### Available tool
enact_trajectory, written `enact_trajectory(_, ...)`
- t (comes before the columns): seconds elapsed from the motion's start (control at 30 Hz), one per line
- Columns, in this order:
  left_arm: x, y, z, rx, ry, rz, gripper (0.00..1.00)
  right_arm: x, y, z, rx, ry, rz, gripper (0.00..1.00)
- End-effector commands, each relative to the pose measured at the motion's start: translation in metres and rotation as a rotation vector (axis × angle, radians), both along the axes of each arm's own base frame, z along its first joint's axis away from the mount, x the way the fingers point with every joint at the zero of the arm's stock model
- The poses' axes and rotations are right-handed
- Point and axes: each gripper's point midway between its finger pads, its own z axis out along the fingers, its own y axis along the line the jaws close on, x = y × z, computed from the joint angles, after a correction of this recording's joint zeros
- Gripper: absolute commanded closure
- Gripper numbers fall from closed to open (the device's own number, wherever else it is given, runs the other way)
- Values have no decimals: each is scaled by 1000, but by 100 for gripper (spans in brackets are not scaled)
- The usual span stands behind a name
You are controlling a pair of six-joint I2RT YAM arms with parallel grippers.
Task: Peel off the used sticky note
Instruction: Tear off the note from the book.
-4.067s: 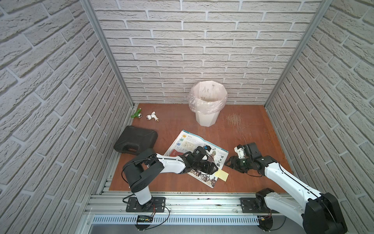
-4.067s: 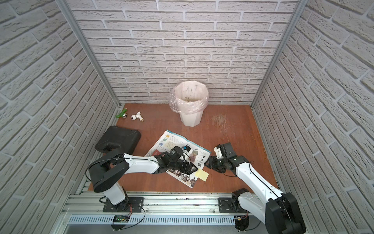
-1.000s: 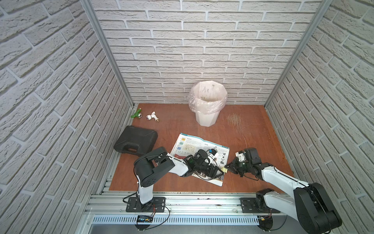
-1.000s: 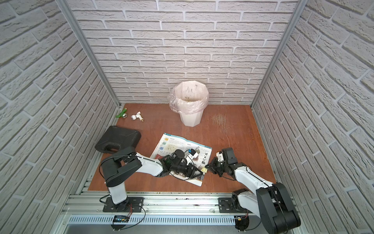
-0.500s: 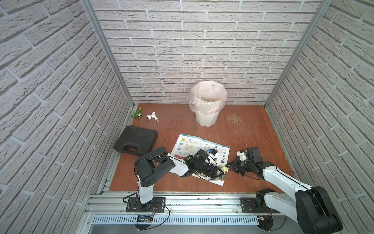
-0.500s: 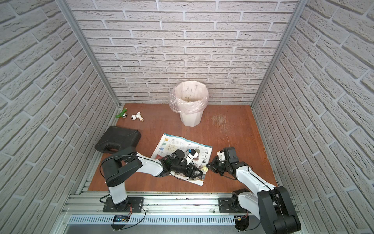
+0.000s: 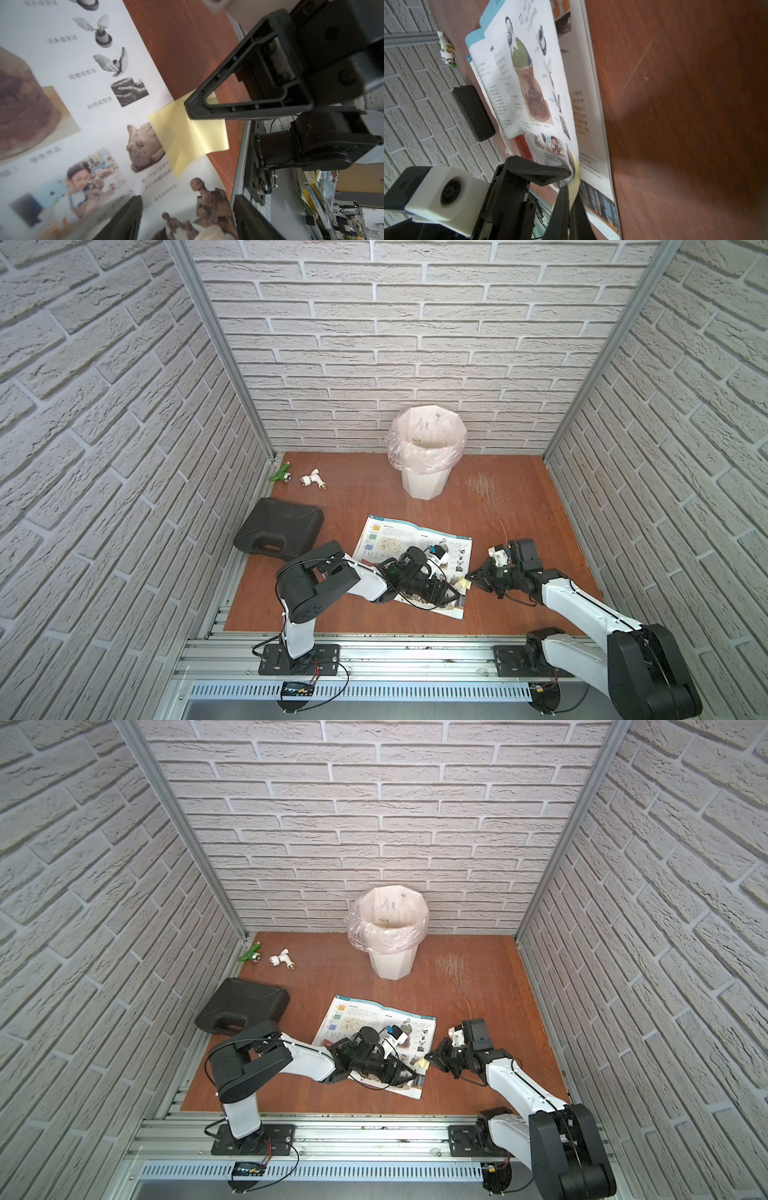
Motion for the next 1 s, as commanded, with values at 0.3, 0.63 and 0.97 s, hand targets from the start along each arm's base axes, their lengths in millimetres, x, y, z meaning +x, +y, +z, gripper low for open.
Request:
enact_trajectory(0.3, -28, 39, -67, 251, 170, 16, 35, 33, -12, 29, -4, -131, -62, 97)
enact_trajectory(0.63, -29, 38, -69, 256, 170, 13, 35, 41, -16, 42, 16, -162, -88, 97)
enact_trajectory(0.97, -28, 36, -63, 250, 159, 10, 32, 58, -19, 77, 3, -256, -84, 97)
